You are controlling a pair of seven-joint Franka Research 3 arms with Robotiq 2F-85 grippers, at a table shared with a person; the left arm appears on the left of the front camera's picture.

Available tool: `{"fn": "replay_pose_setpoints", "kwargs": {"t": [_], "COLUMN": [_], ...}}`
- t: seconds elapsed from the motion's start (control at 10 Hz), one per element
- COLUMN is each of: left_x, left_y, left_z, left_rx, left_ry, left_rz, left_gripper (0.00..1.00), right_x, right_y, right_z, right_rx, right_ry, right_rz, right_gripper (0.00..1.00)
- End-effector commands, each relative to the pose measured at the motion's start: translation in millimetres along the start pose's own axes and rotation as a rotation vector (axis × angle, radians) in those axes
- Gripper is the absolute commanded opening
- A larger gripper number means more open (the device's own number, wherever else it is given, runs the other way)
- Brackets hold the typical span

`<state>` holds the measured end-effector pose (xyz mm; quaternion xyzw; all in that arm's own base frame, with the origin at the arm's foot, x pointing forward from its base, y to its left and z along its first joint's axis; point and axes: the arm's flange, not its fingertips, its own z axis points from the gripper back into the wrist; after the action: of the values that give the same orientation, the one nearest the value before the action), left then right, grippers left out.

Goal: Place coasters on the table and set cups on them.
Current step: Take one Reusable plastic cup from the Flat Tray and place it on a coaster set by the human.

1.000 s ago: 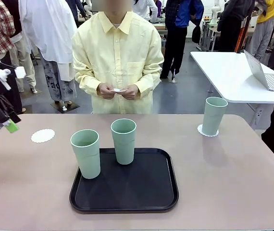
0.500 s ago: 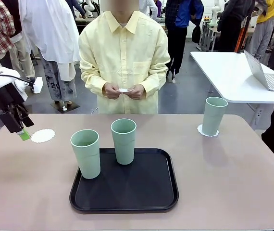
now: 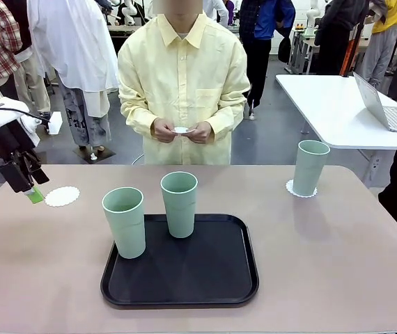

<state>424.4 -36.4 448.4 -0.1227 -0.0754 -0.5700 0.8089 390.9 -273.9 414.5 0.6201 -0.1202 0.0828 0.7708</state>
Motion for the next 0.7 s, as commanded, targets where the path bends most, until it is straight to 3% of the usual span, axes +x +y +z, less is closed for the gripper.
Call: {"fn": "replay_pose_setpoints", "kwargs": {"t": [0.0,0.2,0.6], "left_x": [-3,-5,-24], "left_y": [-2,-17,-30], "left_z": [-8,-35,-85], "left_rx": [-0.018,-0.028,0.014], "left_ry": [-0.167,-0.471,-0.754], "left_rz": [-0.081,-0.257,-0.444], "left_gripper": [1.0,1.0,1.0], "right_x": [0,0,0], "right_y": [0,0,0], "right_z": [0,0,0], "right_rx": [0.001,0.001,0.001], "right_ry": [0.0,0.0,0.0], "right_rz": [-0.004,-0.004,-0.004], "right_gripper": [1.0,1.0,1.0]}}
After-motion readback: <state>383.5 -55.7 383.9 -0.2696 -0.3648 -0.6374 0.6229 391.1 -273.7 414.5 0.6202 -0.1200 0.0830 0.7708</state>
